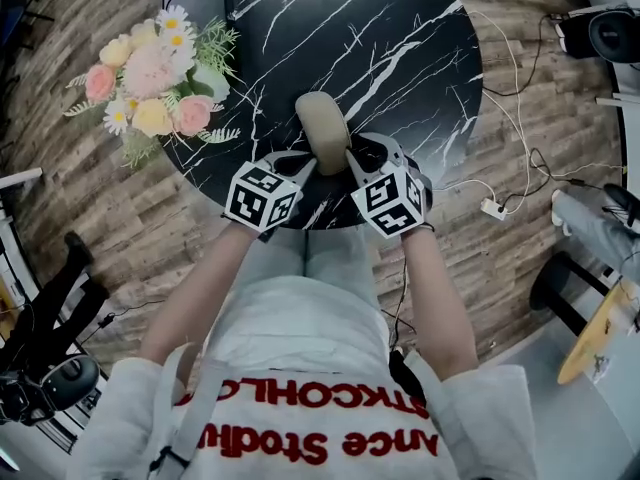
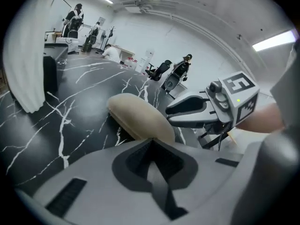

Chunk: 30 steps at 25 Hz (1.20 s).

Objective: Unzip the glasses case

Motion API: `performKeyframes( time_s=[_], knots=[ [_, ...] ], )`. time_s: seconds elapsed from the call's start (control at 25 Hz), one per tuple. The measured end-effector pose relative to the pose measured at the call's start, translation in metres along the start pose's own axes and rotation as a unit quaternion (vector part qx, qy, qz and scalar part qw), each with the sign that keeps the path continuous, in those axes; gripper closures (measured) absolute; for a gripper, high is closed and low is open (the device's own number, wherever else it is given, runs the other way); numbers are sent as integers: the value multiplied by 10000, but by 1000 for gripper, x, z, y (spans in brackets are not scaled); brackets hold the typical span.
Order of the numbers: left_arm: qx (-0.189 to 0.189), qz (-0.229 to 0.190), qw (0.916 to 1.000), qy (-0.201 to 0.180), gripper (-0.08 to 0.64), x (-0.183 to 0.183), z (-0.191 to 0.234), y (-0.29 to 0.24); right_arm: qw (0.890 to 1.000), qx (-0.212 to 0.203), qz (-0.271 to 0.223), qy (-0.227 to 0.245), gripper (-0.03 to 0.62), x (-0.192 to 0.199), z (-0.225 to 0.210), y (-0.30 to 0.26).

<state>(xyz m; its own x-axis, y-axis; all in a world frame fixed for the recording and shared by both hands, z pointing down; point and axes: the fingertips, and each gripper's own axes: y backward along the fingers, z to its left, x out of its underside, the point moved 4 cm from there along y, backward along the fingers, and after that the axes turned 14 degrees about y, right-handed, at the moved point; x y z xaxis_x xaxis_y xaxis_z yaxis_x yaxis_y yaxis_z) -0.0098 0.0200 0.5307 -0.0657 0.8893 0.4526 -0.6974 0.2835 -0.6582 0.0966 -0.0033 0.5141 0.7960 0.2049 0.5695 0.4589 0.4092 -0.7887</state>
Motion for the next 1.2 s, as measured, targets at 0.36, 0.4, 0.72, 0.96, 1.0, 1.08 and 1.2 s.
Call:
performKeyframes(
  time_s=[0.36,0.4,0.72,0.96,1.0,1.08,1.2],
  knots=[
    [-23,-121,9887,-1493,560,-65,-34,-13,9955,-718,-106,-607,417,26,44,10],
    [-62,-47,9869,-1612,560,-65,-35,-19,9957,-690,-39,-620,411,27,47,8],
    [2,-225,9850,-1708,560,-62,-33,-22,9972,-437,-99,-592,449,29,44,5],
    [-69,-364,9826,-1818,560,-61,-33,-23,9970,-464,-22,-612,500,31,42,4],
    [-83,-389,9827,-1806,560,-60,-33,-23,9969,-434,-15,-662,508,31,42,4],
    [-112,-386,9829,-1797,560,-60,-32,-24,9967,-347,-6,-738,550,32,44,4],
    [-138,-379,9826,-1815,560,-60,-33,-25,9954,-252,-12,-926,552,33,44,5]
  ],
)
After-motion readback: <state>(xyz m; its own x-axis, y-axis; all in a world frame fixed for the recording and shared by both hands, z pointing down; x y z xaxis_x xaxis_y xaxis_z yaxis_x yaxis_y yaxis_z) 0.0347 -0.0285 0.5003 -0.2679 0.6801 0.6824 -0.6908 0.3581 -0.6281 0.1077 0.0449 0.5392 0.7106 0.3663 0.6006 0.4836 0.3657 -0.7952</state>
